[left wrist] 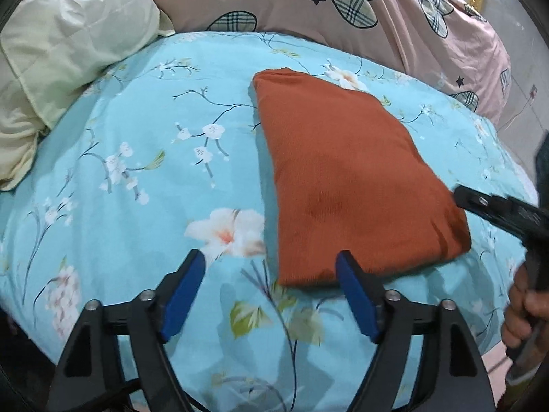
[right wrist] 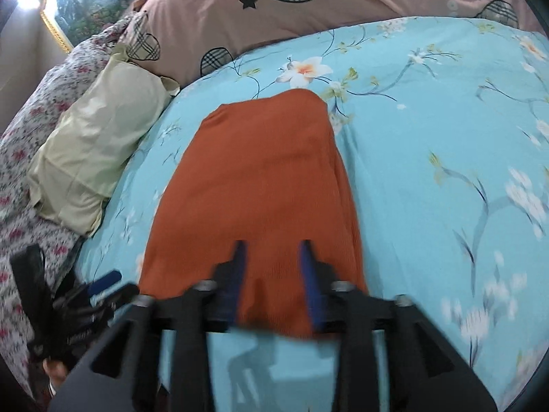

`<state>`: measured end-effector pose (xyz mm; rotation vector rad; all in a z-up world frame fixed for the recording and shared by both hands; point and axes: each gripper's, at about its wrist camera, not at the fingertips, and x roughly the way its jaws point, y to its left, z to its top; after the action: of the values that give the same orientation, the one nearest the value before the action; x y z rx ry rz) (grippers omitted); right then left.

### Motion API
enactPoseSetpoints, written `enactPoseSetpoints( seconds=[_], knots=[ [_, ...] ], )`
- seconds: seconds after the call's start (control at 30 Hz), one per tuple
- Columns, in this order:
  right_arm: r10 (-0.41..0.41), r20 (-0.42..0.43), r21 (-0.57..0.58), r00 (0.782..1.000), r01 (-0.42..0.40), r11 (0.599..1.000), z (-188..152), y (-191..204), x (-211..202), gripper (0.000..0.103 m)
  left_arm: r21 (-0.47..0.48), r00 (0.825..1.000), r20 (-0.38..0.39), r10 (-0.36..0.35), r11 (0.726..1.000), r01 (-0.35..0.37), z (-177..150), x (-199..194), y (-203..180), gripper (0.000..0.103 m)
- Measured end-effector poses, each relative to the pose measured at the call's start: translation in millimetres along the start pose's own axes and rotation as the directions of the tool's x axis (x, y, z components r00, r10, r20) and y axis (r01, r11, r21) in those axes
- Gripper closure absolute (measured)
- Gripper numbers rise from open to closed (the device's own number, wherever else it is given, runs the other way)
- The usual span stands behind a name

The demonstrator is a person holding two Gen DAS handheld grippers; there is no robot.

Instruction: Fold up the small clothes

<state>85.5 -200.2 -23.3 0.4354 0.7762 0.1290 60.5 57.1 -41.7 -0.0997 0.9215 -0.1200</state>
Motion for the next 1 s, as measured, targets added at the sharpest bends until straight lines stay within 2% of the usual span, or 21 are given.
enactPoseSetpoints(
  seconds=[0.1,0.2,0.27,0.33,0.53,0.63,0.83,0.87,1.0],
  knots=[
    [-0.017,0.009,-0.028,1.0,0.017,0.999,-25.1,3.8,-20.3,0.056,0.015,1.0,-0.02,0.017,1.0,-0.017,-12.7,-6.6,-1.2,0.02],
    [-0.043,0.021,-0.065,0.999,0.045,0.997,-46.0,8.6,-38.1,0.042,0.059,0.998,-0.039,0.039,0.998,-0.037,-25.5,-10.4,-5.4,0.018],
    [-0.063,0.031,-0.096,0.998,0.065,0.993,-57.1,12.7,-47.4,0.026,0.1,0.997,-0.036,0.062,0.993,-0.058,-36.3,-14.9,-11.0,0.018],
    [-0.077,0.031,-0.129,0.997,0.08,0.988,-68.3,16.9,-54.0,0.022,0.132,0.997,-0.035,0.072,0.989,-0.067,-44.2,-18.4,-16.1,0.018],
    [-0.081,-0.021,-0.185,0.997,0.076,0.98,-79.8,24.9,-55.9,0.019,0.166,0.997,-0.074,-0.005,0.986,0.017,-56.7,-29.8,-24.9,0.018],
    [-0.083,-0.01,-0.205,0.996,0.079,0.976,-79.1,30.6,-62.0,0.017,0.169,0.999,-0.048,-0.021,0.985,0.028,-54.6,-42.2,-26.5,0.018],
    [-0.083,0.017,-0.238,0.996,0.085,0.968,-68.3,39.1,-75.1,0.009,0.206,0.998,0.038,0.056,0.977,-0.063,-34.2,-67.8,-31.0,0.018],
    [-0.085,0.021,-0.243,0.996,0.088,0.966,-66.3,40.3,-76.4,0.005,0.207,0.996,0.053,0.069,0.975,-0.079,-29.5,-72.8,-32.2,0.018],
    [-0.083,0.028,-0.262,0.996,0.087,0.961,-57.7,44.7,-78.5,0.004,0.228,0.985,0.116,0.129,0.962,-0.153,-16.0,-85.7,-38.6,0.016]
  ],
)
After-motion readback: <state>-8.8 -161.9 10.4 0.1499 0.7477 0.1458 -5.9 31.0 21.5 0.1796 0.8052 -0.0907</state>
